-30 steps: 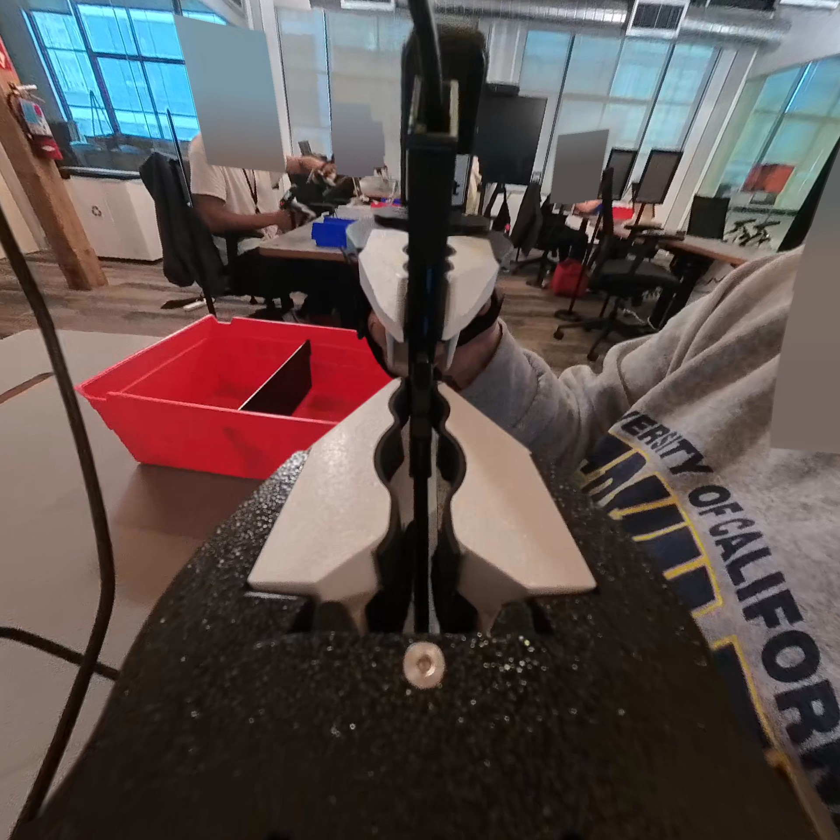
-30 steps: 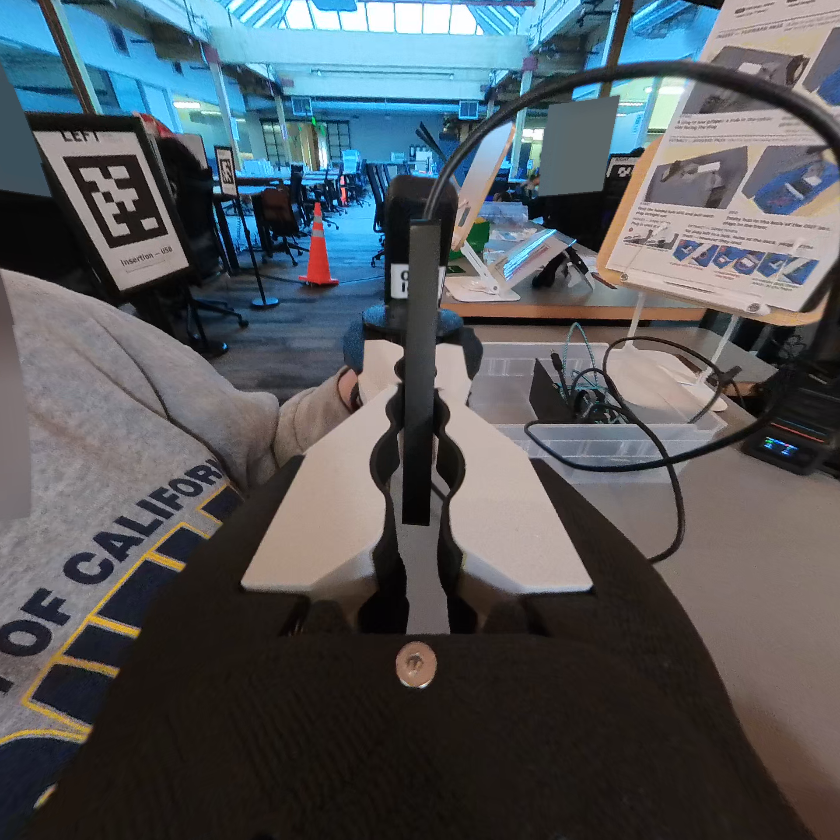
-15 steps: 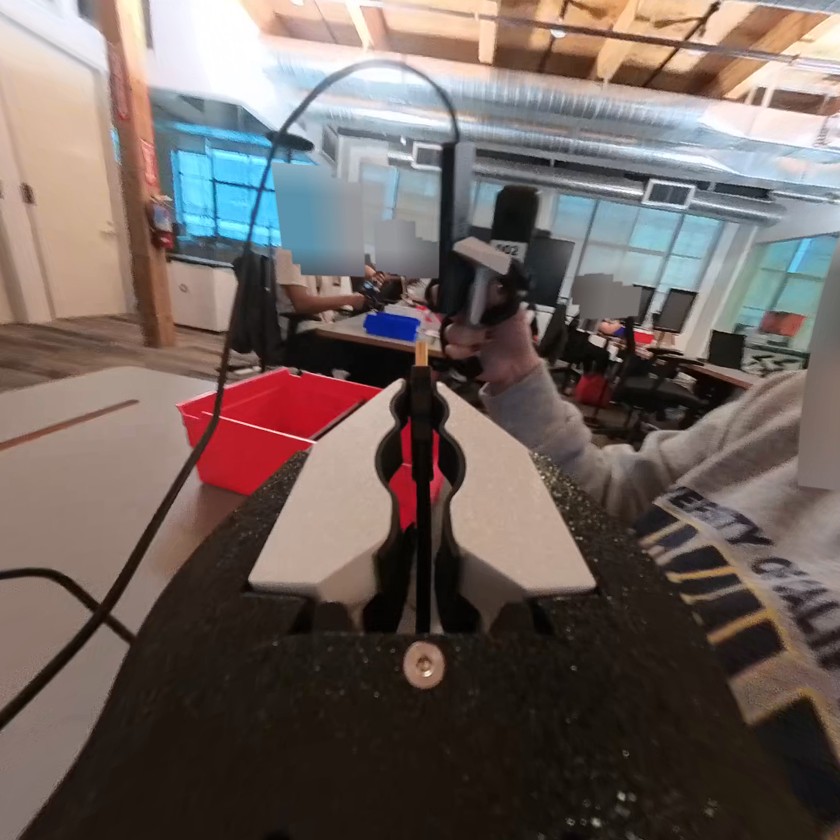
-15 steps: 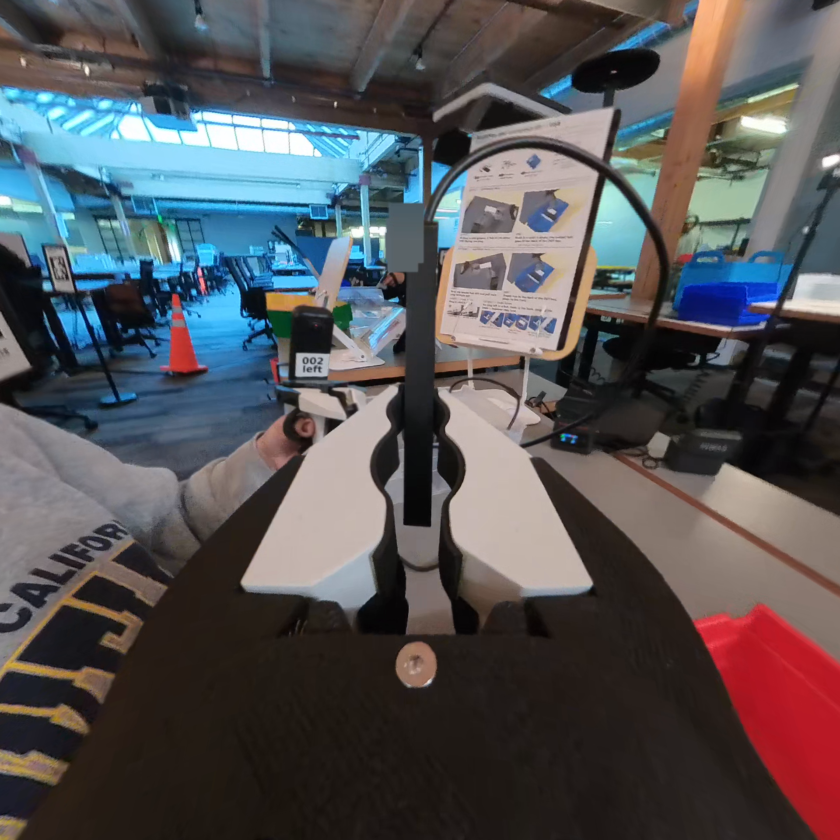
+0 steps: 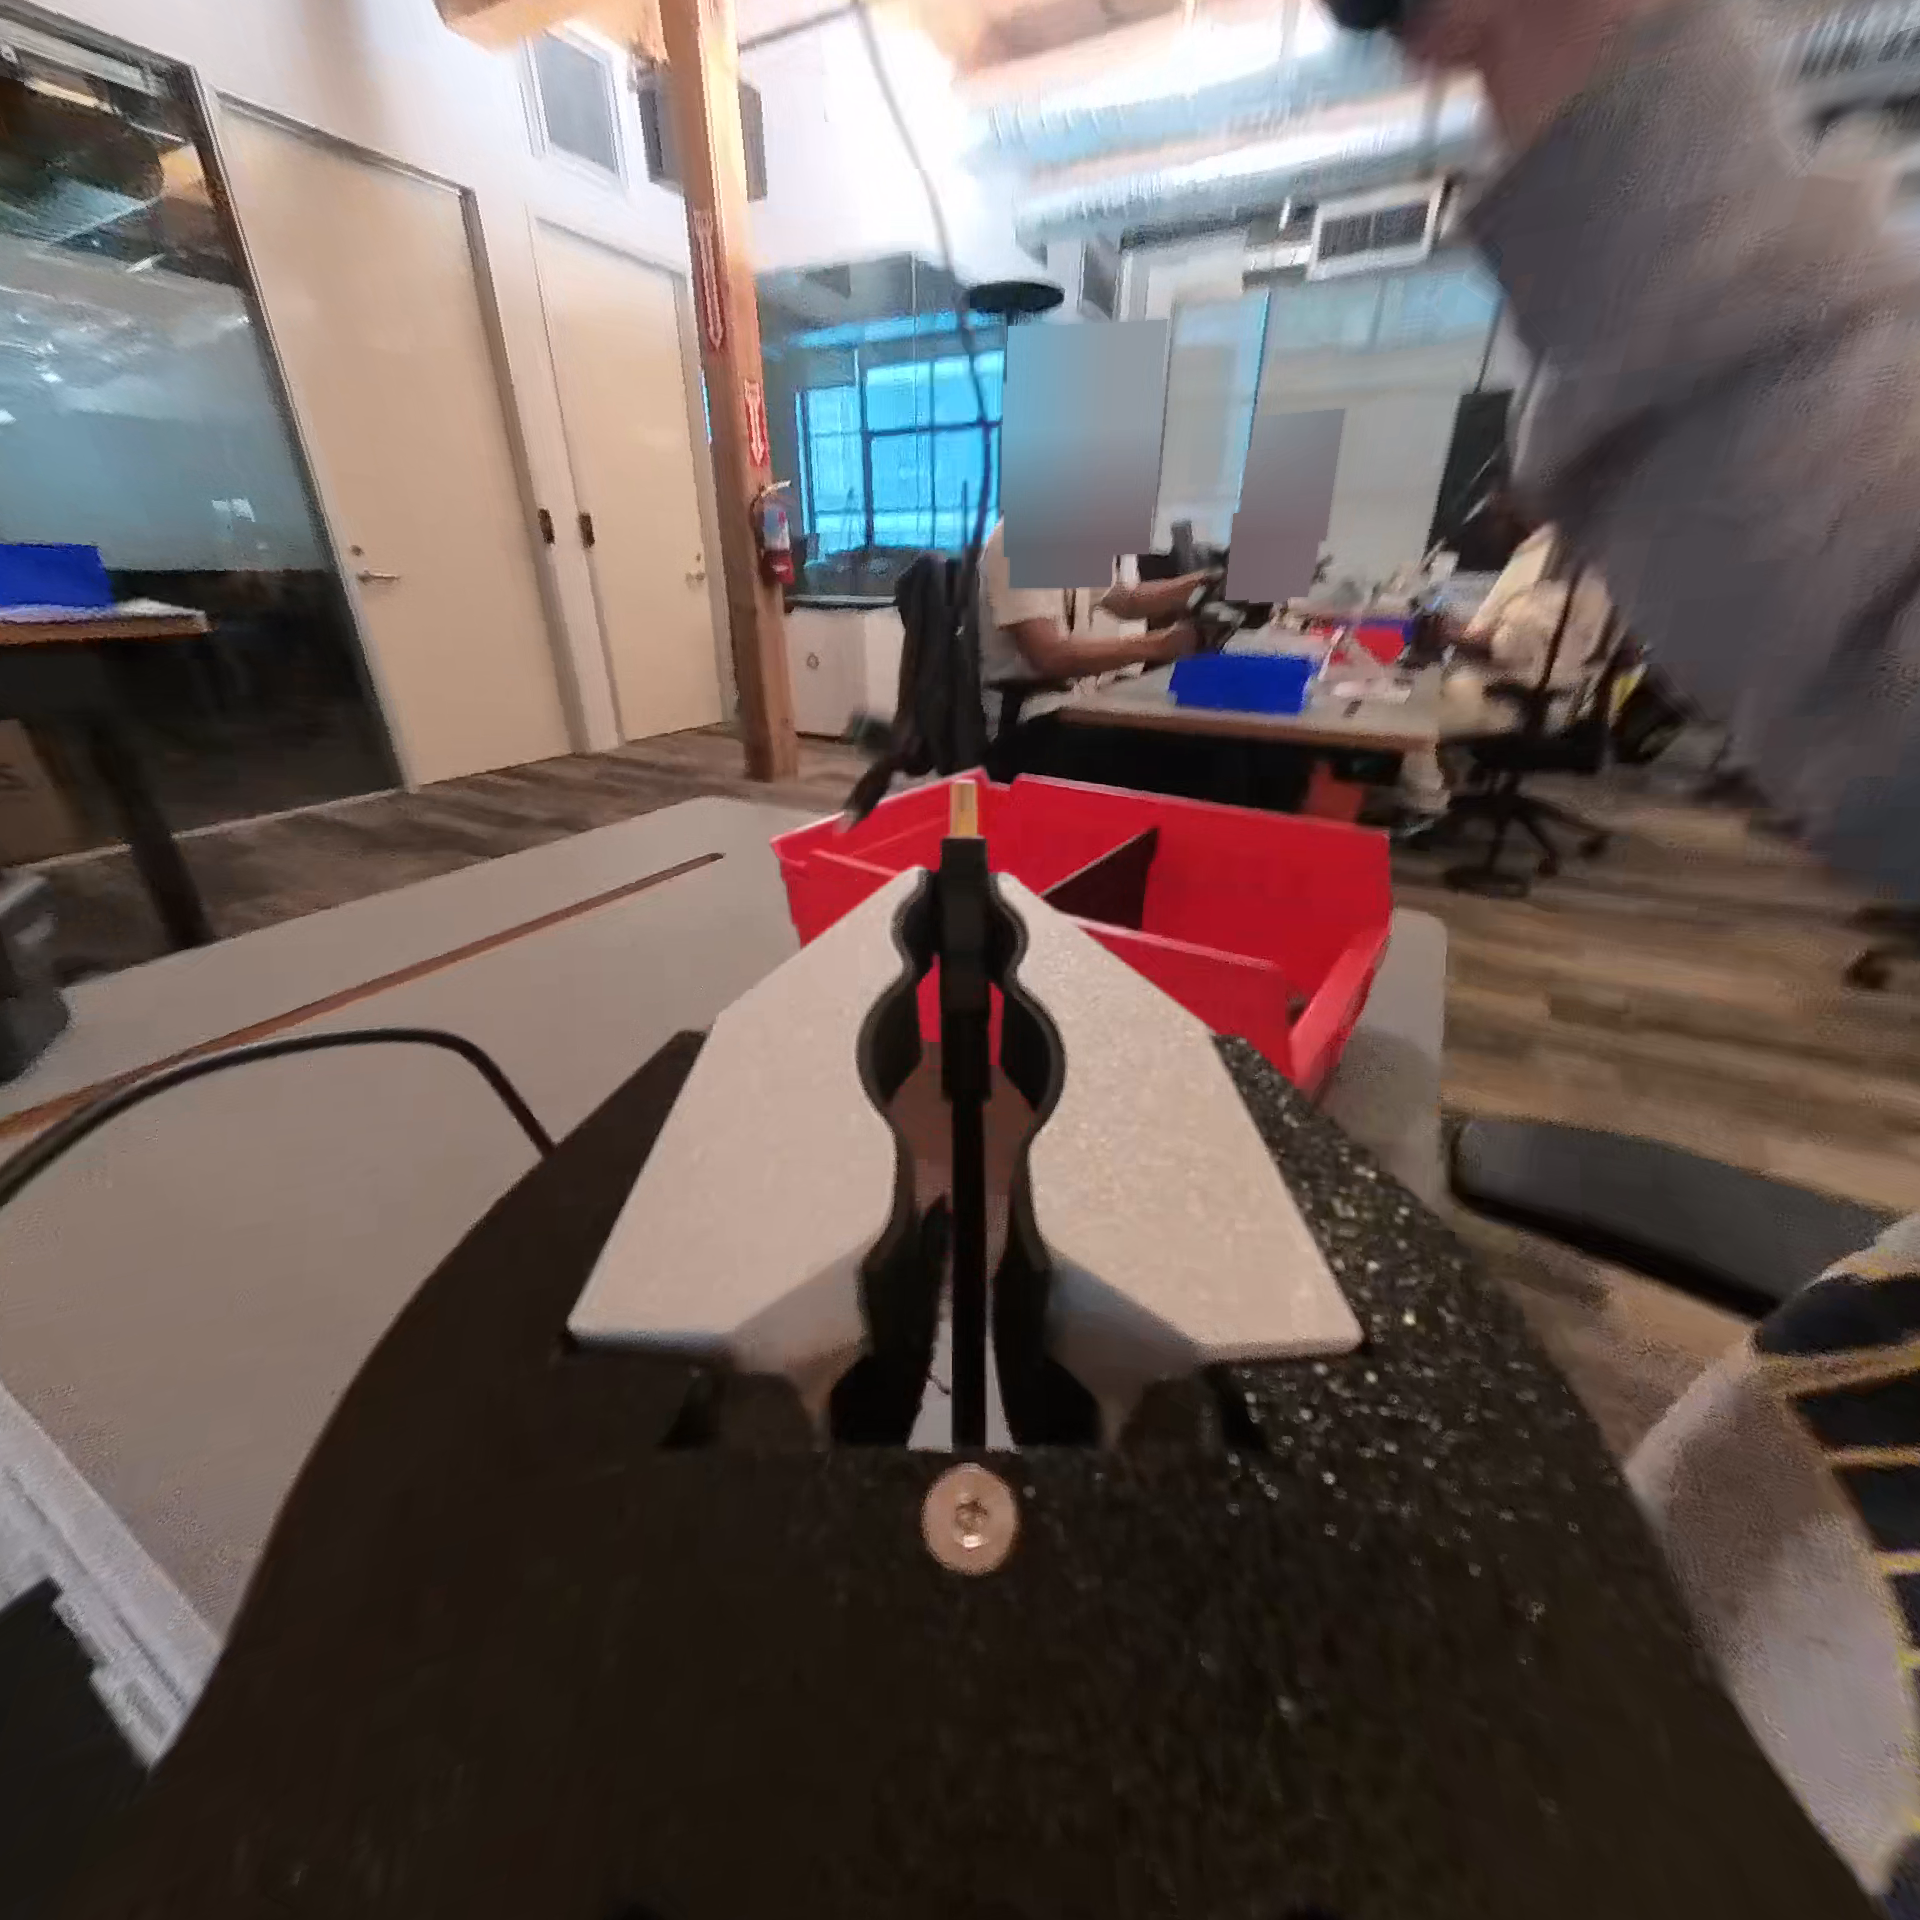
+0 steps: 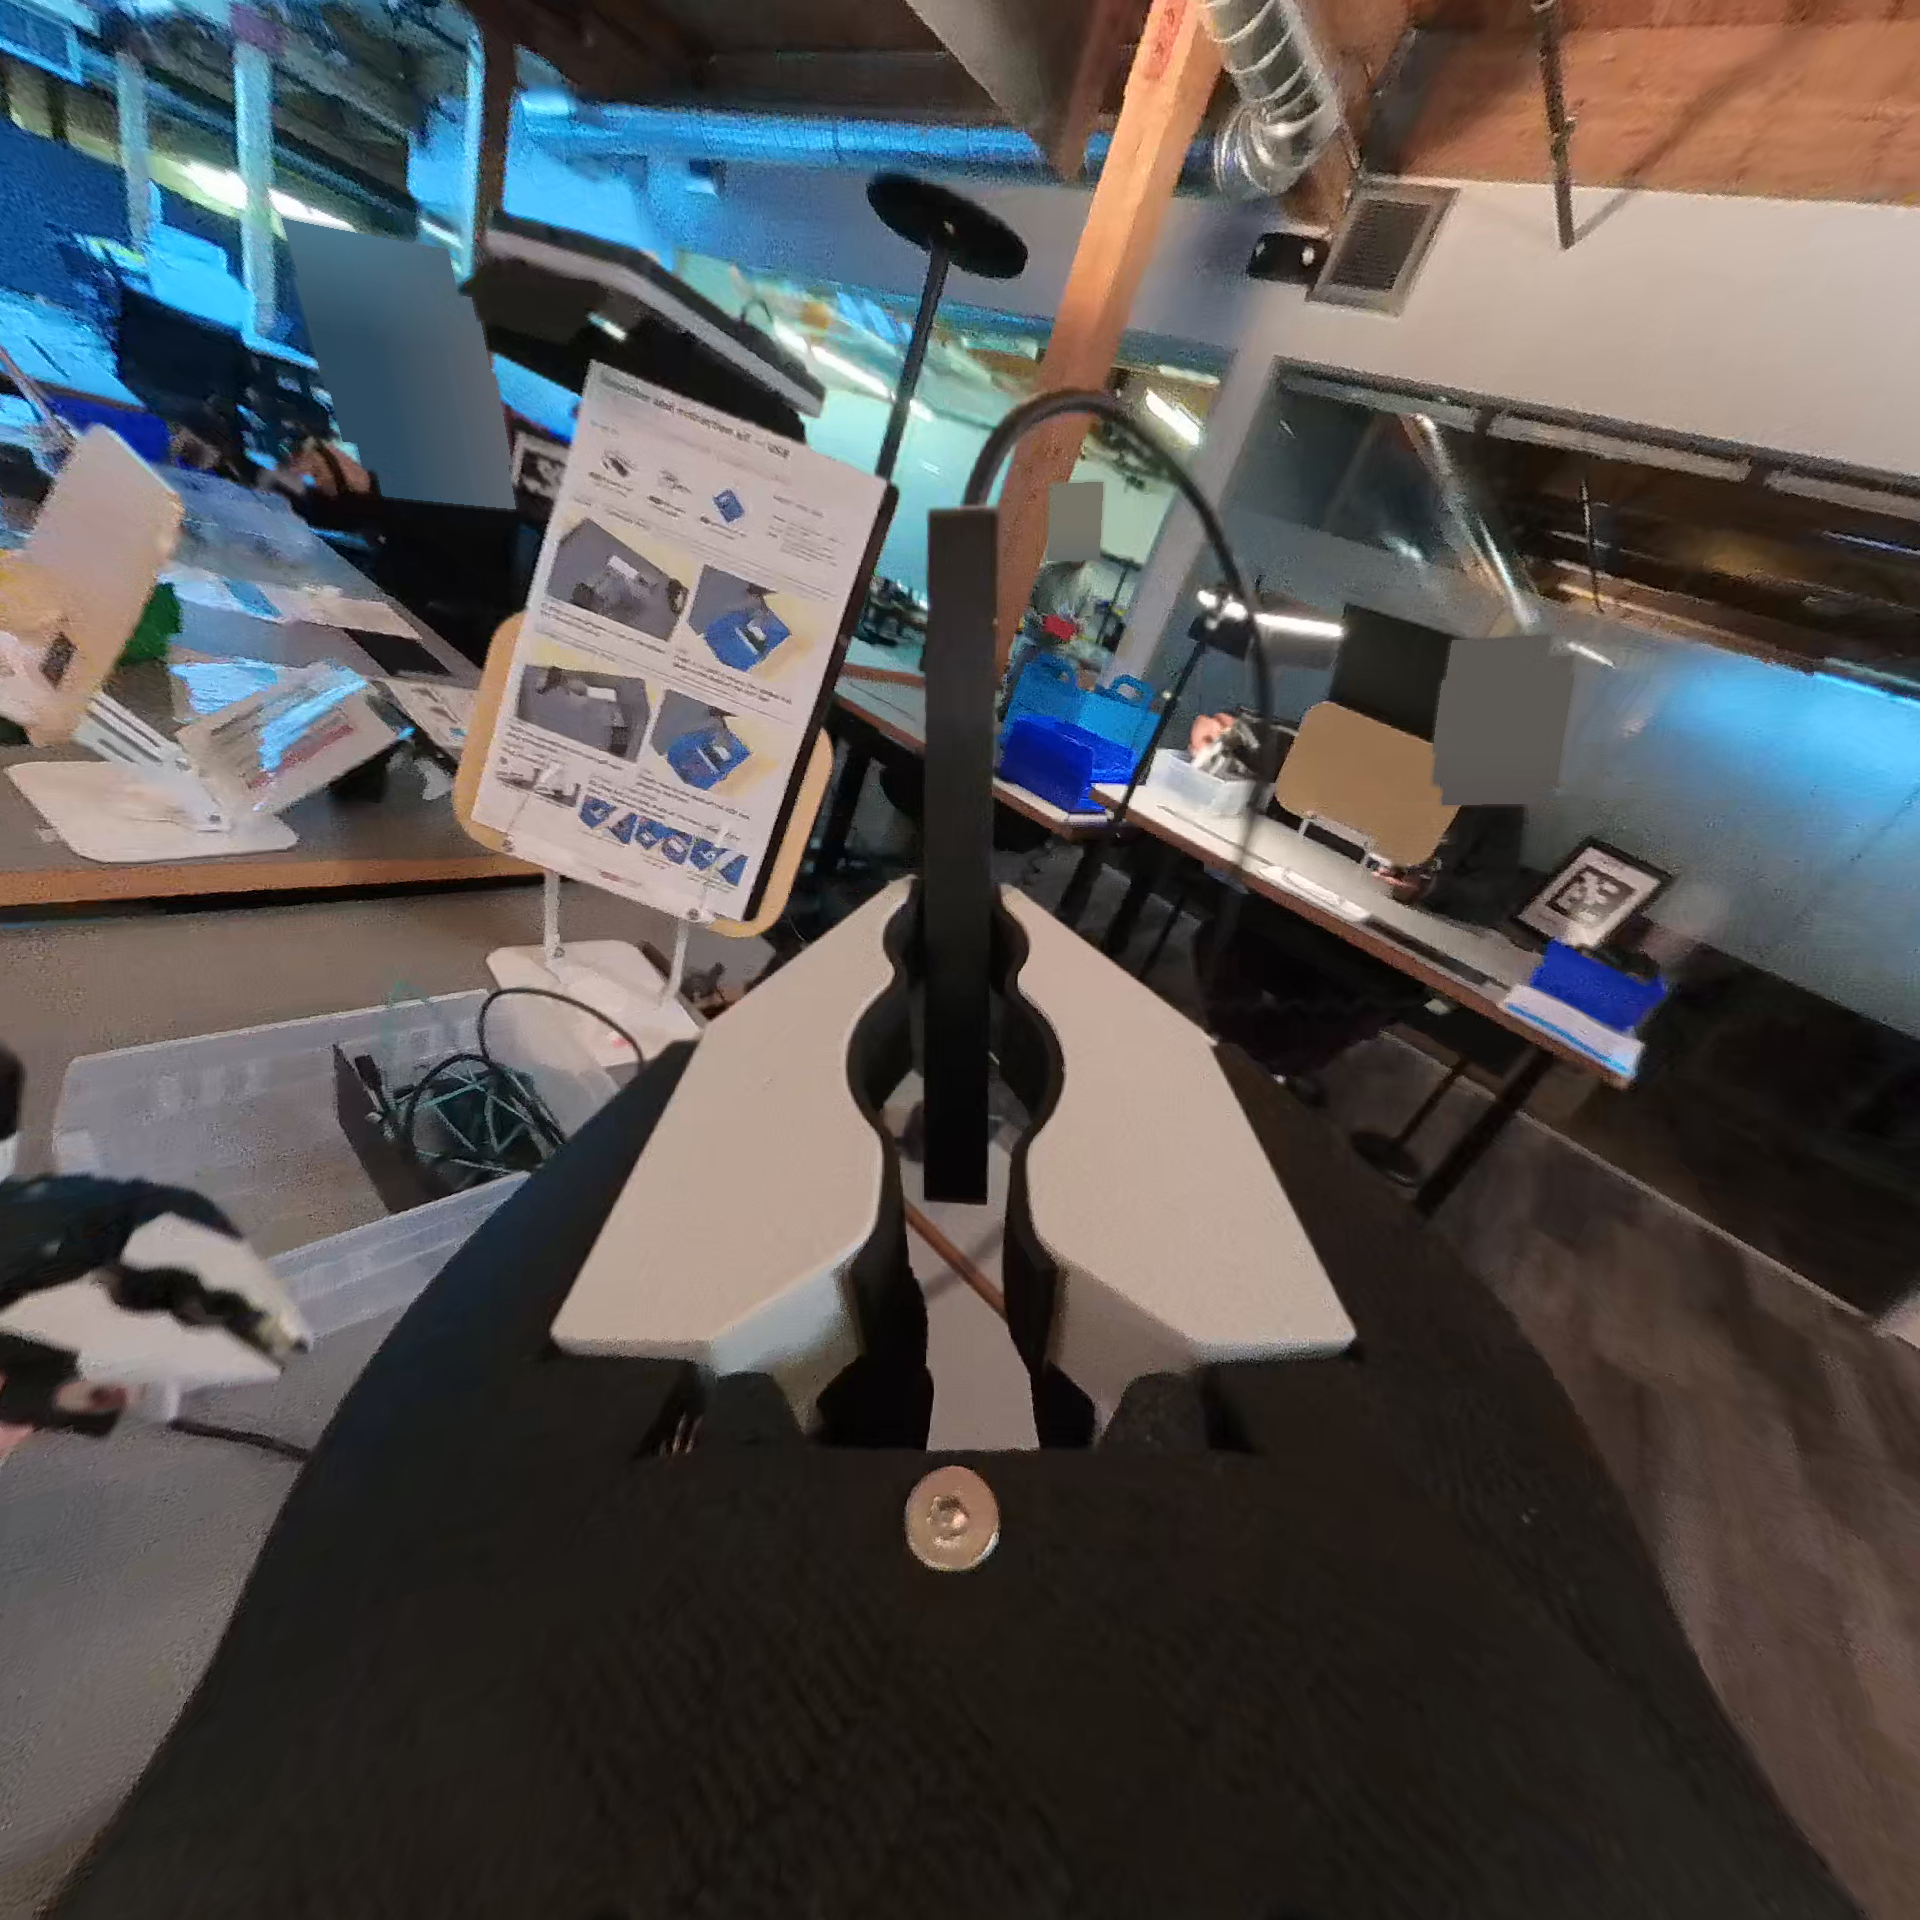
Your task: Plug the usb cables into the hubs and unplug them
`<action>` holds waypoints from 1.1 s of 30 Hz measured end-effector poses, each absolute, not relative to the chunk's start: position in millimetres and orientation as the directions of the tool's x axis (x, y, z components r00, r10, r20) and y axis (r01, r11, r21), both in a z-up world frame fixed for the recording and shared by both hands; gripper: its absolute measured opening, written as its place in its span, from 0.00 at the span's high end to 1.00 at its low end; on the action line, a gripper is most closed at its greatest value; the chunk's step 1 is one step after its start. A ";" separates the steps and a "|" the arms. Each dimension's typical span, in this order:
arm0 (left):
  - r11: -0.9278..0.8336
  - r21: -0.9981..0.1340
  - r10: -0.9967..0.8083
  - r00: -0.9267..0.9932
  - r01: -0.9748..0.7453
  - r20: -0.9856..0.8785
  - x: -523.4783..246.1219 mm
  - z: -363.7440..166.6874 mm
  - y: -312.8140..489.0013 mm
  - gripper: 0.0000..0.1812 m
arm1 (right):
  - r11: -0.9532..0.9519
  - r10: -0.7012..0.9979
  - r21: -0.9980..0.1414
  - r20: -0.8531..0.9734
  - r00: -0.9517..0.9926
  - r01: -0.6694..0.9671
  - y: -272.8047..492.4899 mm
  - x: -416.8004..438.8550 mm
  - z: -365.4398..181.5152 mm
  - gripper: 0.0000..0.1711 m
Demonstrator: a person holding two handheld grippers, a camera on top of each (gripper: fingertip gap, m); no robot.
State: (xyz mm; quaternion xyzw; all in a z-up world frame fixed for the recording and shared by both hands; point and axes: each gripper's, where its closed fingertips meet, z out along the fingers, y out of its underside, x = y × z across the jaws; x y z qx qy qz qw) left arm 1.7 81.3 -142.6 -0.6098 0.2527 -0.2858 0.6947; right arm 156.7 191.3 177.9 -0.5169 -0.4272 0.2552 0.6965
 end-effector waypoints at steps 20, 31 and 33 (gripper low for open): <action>0.346 -0.938 -0.574 0.787 -0.017 -0.226 20.0 -178.4 88.0 0.97 | 0.078 0.582 -0.907 0.379 0.719 0.414 252.3 238.5 193.9 0.95; 0.364 -0.927 -0.555 0.779 -0.087 -0.291 26.7 -182.3 88.7 0.97 | 0.087 0.620 -0.847 0.458 0.638 0.524 244.1 216.9 186.3 0.95; 0.365 -0.927 -0.557 0.778 -0.086 -0.291 27.0 -182.3 88.7 0.97 | 0.087 0.647 -0.850 0.444 0.620 0.519 236.3 213.3 187.1 0.95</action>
